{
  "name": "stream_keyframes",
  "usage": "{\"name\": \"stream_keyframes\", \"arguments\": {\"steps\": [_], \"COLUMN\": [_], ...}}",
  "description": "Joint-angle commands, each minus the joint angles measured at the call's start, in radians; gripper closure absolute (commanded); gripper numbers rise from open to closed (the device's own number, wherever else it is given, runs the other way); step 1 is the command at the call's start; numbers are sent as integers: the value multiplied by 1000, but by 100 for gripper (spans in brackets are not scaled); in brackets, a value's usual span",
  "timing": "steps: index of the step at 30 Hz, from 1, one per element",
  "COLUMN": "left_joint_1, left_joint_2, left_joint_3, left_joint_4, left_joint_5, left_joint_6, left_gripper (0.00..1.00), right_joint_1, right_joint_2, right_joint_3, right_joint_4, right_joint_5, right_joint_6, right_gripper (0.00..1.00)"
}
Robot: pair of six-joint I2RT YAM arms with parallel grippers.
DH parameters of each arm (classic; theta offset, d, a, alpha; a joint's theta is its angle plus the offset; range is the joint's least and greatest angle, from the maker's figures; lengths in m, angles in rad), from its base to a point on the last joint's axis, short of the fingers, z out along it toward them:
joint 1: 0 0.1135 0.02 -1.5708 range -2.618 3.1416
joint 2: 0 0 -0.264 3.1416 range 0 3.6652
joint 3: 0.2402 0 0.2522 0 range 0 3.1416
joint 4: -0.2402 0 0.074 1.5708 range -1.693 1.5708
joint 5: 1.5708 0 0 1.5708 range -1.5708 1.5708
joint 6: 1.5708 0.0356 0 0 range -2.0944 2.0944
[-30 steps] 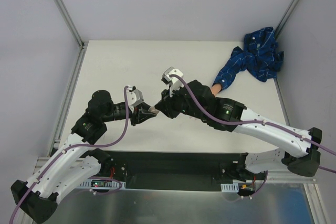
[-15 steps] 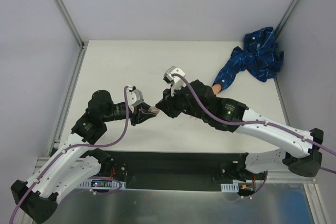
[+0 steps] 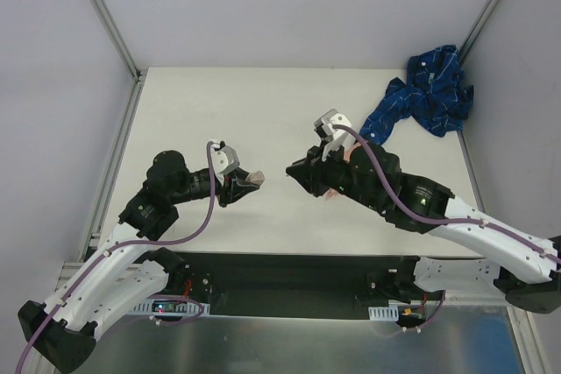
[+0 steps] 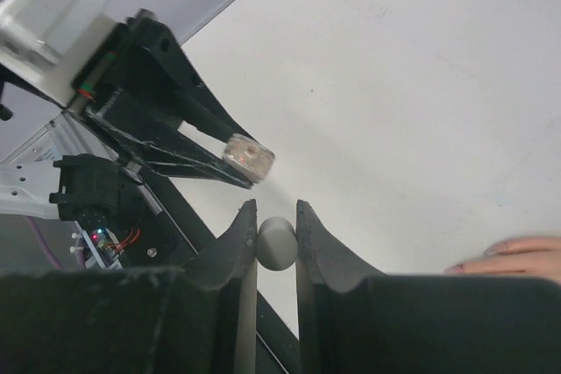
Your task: Paint the nails
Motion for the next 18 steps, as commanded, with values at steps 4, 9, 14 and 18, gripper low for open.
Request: {"name": "stream_keyframes", "arguments": {"steps": [4,9,14,18], "left_joint_1": [0,0,0,0], "left_joint_2": [-41,-49,-32,-14], "left_joint_3": [38,43,46,46], "left_joint_4": [40,40,43,48], "left_joint_5": [-141,-165,-167,-178], "left_joint_6": [8,0,-6,-9], "left_gripper": [100,100,100,100], "right_joint_1": [-242,-374,-428,-436], "right_joint_2": [-111,-92,-7,69], "right_joint_3": [-240,-365,-427,-476], "right_joint_4": [5,22,77,182], "right_joint_5": [-72,-198,-266,-250], "right_joint_6": [70,-8,-92,-126], "right_gripper": [100,100,100,100]}}
